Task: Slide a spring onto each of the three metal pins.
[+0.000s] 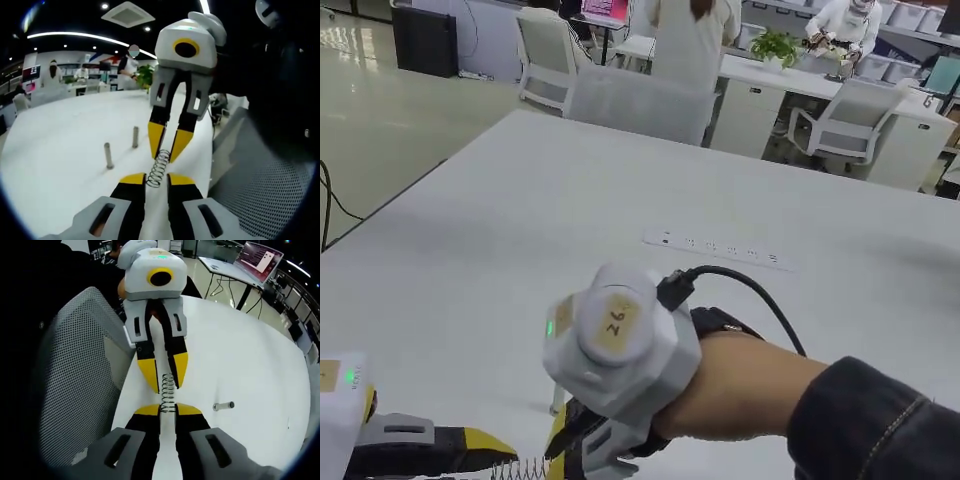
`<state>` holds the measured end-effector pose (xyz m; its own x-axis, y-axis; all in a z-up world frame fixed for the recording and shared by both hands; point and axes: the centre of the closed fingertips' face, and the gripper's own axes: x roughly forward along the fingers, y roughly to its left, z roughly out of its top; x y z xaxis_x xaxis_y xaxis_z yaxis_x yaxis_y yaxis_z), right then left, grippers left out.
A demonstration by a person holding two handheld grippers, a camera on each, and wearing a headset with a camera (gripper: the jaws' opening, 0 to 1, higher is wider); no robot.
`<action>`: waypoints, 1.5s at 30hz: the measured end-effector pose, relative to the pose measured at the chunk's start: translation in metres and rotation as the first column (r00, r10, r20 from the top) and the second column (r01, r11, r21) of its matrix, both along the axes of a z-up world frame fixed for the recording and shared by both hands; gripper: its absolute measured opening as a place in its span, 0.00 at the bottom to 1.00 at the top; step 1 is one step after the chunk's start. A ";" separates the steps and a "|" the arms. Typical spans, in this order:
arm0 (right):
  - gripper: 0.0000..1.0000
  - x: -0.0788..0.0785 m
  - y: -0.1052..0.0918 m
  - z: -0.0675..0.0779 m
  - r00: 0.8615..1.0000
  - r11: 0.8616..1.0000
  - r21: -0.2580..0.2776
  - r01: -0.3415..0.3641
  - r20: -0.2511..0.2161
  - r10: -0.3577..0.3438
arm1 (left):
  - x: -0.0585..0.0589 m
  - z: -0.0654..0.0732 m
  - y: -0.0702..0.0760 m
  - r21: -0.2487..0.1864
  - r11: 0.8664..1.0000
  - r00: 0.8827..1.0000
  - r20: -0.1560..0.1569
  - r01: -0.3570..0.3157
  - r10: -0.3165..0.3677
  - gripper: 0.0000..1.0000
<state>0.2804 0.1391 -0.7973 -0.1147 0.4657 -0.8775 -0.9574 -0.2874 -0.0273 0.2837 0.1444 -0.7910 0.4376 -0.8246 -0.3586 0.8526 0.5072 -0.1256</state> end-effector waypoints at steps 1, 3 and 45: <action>0.07 0.000 0.000 0.000 1.000 1.000 0.000 -0.007 0.003 0.007 | 0.000 0.000 0.000 0.000 1.000 1.000 0.000 0.000 0.000 0.08; 0.07 0.000 0.000 -0.001 1.000 1.000 0.000 -0.018 0.012 0.018 | -0.001 -0.001 0.000 0.001 1.000 1.000 -0.001 0.002 -0.002 0.08; 0.08 0.002 -0.007 -0.007 0.999 1.000 -0.007 0.029 -0.023 -0.029 | -0.003 0.016 -0.009 -0.047 0.998 0.999 0.018 0.039 -0.038 0.03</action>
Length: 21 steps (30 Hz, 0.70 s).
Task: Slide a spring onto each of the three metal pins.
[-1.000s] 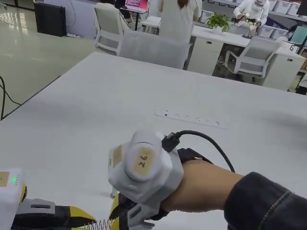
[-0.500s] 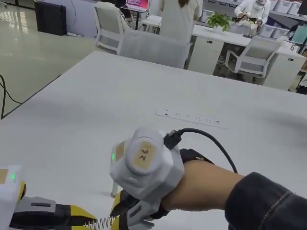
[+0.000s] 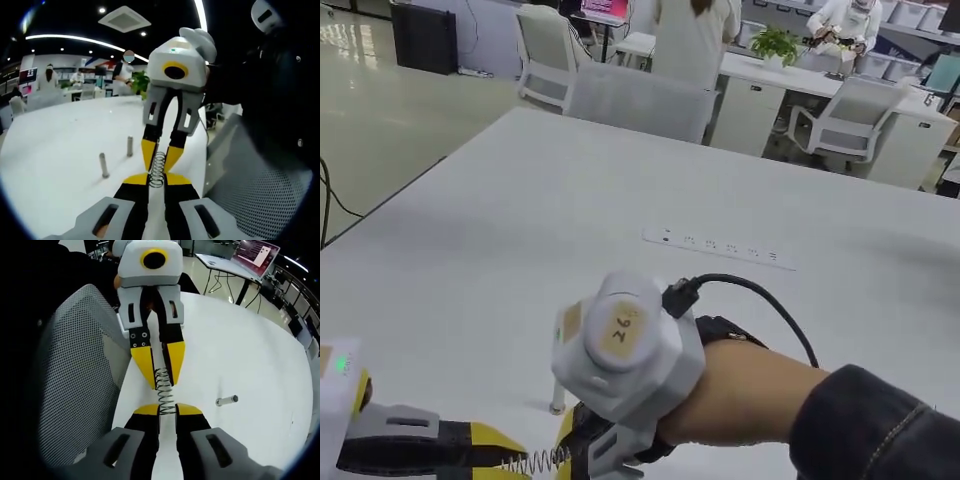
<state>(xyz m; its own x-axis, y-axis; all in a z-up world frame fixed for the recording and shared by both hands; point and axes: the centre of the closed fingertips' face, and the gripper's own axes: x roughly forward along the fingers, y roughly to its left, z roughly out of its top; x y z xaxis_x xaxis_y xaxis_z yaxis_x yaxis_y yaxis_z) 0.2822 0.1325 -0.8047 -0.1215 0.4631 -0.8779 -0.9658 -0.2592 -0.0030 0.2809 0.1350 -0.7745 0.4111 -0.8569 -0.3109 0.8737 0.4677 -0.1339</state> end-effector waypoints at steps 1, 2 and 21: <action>0.08 0.000 0.000 0.000 1.000 1.000 0.001 0.001 0.000 -0.001 | 0.000 0.000 0.000 0.000 1.000 1.000 0.000 -0.001 0.001 0.03; 0.08 0.000 0.000 0.001 1.000 1.000 0.004 0.002 0.001 -0.002 | 0.000 0.000 0.000 -0.002 1.000 1.000 -0.001 -0.003 0.003 0.03; 0.08 -0.004 0.010 0.024 1.000 0.999 0.046 -0.002 0.023 0.001 | 0.000 -0.005 0.001 0.018 1.000 1.000 0.004 0.000 0.000 0.03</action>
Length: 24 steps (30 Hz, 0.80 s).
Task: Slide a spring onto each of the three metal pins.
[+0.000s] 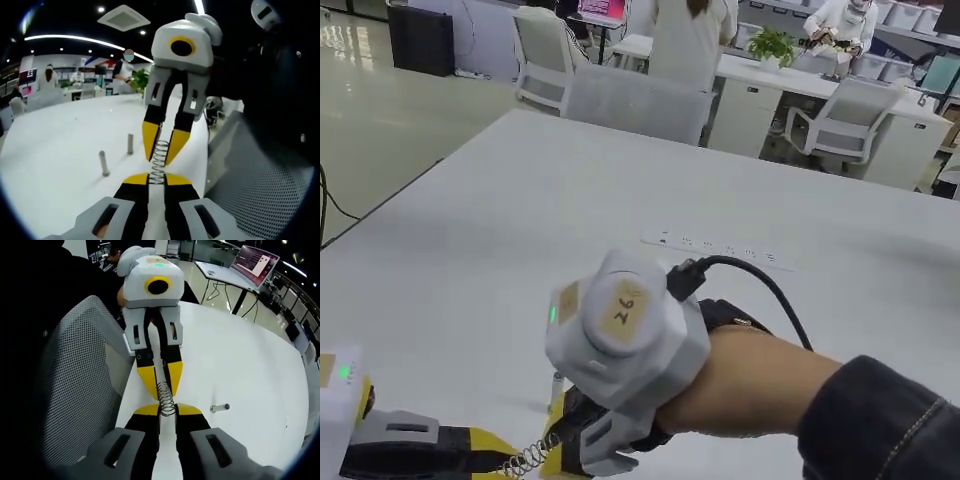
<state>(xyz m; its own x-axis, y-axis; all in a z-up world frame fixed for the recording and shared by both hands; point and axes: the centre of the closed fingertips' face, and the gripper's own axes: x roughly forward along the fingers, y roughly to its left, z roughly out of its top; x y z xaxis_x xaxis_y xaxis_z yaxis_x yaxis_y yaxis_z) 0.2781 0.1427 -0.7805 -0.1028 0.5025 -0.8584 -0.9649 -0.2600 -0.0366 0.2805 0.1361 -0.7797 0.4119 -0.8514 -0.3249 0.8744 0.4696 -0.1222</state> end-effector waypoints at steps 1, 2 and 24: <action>0.08 -0.001 0.001 0.001 1.000 1.000 0.001 0.000 -0.002 0.000 | 0.000 0.000 0.000 0.001 1.000 1.000 0.000 0.001 -0.001 0.03; 0.08 -0.001 0.001 0.001 1.000 1.000 0.003 -0.002 -0.001 0.002 | 0.000 0.000 -0.001 0.002 1.000 1.000 -0.001 0.001 -0.001 0.03; 0.08 -0.010 0.012 0.009 0.999 0.999 0.003 -0.049 0.010 0.049 | 0.002 -0.005 -0.008 0.003 1.000 1.000 -0.007 0.008 -0.008 0.04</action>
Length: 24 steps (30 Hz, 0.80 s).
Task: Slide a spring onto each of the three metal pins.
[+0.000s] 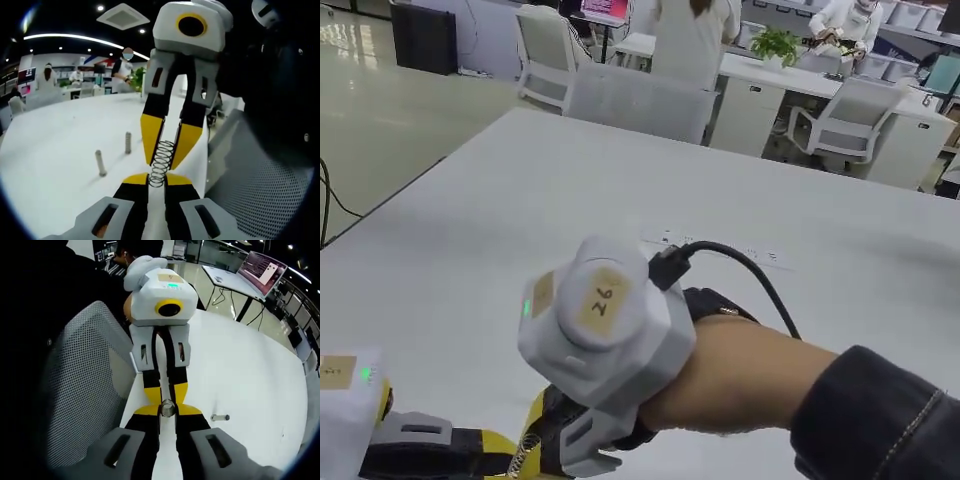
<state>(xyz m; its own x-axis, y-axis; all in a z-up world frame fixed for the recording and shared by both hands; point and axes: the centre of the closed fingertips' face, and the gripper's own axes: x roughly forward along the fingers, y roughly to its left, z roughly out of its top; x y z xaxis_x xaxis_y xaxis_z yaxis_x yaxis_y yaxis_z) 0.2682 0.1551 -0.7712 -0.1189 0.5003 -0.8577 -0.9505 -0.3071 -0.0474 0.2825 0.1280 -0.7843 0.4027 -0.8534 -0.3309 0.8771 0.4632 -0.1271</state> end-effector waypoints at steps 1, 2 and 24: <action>0.08 0.000 0.000 0.000 1.000 1.000 -0.001 -0.002 0.003 0.002 | 0.000 0.000 0.000 -0.001 1.000 1.000 0.000 0.000 0.000 0.04; 0.08 0.000 0.001 0.001 1.000 1.000 -0.001 -0.004 0.005 0.004 | 0.000 0.000 0.000 -0.002 1.000 1.000 0.001 -0.001 0.001 0.04; 0.08 0.006 -0.001 -0.004 1.000 1.000 -0.021 0.007 0.021 -0.007 | 0.003 -0.006 0.006 0.006 0.999 0.999 -0.012 -0.032 0.032 0.10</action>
<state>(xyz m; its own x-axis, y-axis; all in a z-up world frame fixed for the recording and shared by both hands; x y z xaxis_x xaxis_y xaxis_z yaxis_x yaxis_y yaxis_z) 0.2739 0.1542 -0.7748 -0.0977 0.4826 -0.8704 -0.9516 -0.3014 -0.0603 0.2858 0.1338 -0.7907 0.4256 -0.8383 -0.3407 0.8604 0.4915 -0.1346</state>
